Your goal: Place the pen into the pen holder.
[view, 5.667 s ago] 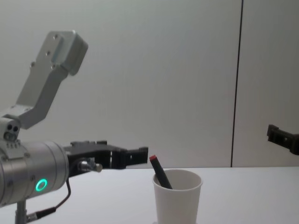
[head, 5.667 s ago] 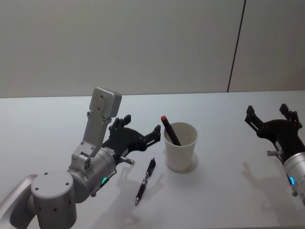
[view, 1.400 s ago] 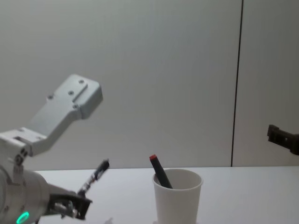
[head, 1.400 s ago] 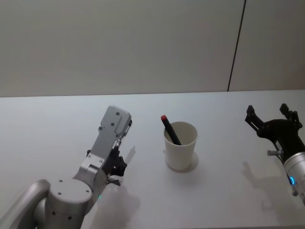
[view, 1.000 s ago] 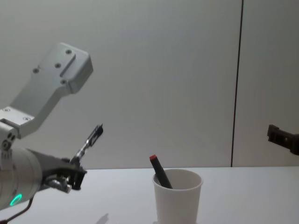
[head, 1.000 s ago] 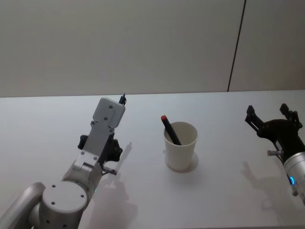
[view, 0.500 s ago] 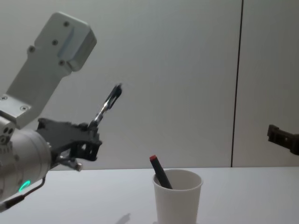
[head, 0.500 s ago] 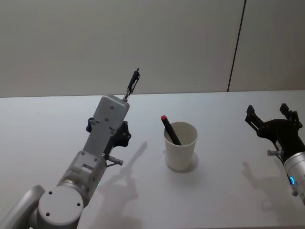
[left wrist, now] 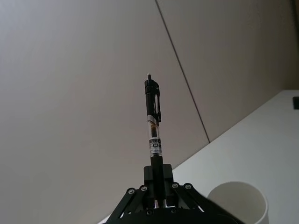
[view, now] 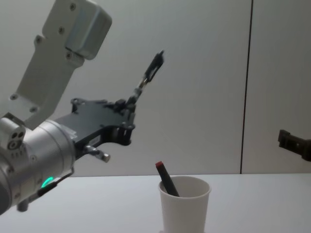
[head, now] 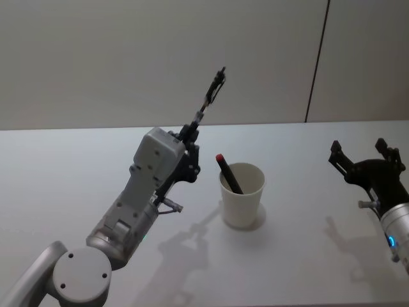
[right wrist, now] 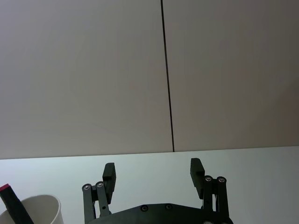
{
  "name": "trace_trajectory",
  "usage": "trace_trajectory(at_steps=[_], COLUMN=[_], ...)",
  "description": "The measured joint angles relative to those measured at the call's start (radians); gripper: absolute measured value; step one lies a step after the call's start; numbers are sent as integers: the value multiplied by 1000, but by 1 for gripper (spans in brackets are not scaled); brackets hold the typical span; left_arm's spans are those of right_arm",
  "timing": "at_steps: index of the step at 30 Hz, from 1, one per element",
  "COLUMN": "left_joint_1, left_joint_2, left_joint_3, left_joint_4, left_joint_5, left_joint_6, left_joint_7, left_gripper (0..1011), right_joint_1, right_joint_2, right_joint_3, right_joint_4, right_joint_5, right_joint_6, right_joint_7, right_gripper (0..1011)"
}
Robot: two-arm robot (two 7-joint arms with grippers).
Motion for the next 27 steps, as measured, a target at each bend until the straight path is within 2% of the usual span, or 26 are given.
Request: trace_trajectory(at_steps=[3,4,6,14,20,27], left_joint_1=[-18,-18,-31,-75,-96,-109], left_joint_2=[-11,-11,-18,-48,-63,-72], left_joint_3=[0,0,1,2,4,5], left_joint_4=[33,33,54,127,162,184], left_joint_5=[0,0,-3,-24,-34,-39], left_joint_6=[-69,-69,-117,-238,-293,-325], left_joint_7=[-44,-44,-79,-177,-222,-249], left_gripper=[123,123,123,123,123,123], right_joint_1=[0,0,0,0,0,0], right_joint_2=[0,0,0,0,0,0], right_joint_3=[0,0,0,0,0,0], right_joint_4=[0,0,0,0,0,0], right_joint_5=[0,0,0,0,0,0], right_joint_6=[0,0,0,0,0,0], right_joint_7=[0,0,0,0,0,0], right_gripper=[1001,1001,1002,1001,1002,1001])
